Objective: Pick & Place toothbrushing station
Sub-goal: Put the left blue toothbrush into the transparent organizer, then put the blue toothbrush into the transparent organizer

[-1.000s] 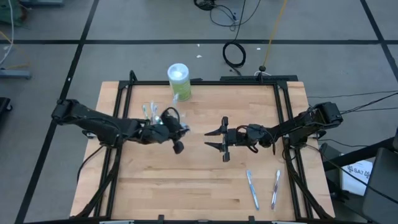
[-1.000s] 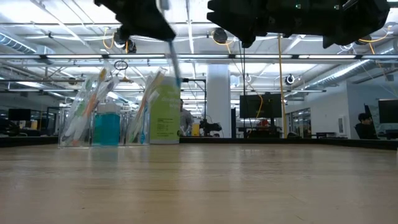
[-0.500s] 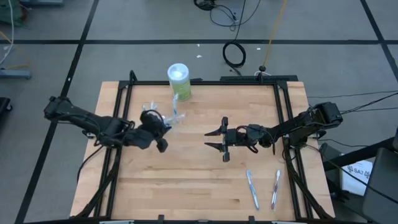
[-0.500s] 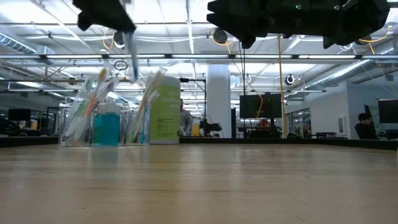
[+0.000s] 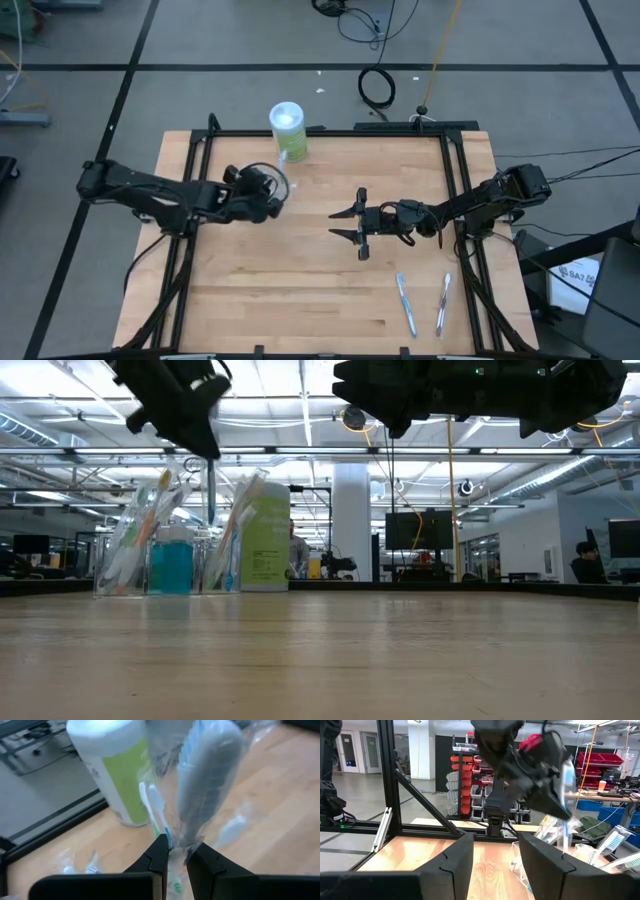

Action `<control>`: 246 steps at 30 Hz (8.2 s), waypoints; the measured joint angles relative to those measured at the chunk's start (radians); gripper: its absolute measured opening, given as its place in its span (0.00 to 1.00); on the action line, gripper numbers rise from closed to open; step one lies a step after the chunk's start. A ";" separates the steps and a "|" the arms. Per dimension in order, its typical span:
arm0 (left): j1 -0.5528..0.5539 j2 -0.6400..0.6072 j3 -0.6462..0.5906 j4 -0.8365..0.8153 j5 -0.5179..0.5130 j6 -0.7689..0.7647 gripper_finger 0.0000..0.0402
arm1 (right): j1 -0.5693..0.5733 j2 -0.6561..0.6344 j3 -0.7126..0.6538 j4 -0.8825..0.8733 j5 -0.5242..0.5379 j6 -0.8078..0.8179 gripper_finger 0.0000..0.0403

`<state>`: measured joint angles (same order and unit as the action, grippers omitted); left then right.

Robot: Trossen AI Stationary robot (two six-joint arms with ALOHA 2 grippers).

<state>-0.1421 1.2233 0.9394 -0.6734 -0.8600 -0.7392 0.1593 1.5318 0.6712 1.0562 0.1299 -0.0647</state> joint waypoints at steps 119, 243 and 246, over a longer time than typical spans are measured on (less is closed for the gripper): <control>-0.312 -0.057 0.001 0.041 0.194 0.083 0.33 | 0.518 0.000 0.198 -1.693 -0.134 1.692 0.42; -0.311 0.060 0.000 0.310 0.170 0.368 0.33 | 0.170 0.000 -0.038 -0.141 0.114 0.303 0.00; -0.311 0.067 0.000 0.349 0.187 0.391 0.33 | 0.109 0.000 -0.038 0.036 0.013 0.190 0.00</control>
<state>-0.4530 1.2907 0.9398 -0.3243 -0.6727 -0.3479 0.2680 1.5322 0.6333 1.0921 0.1434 0.1254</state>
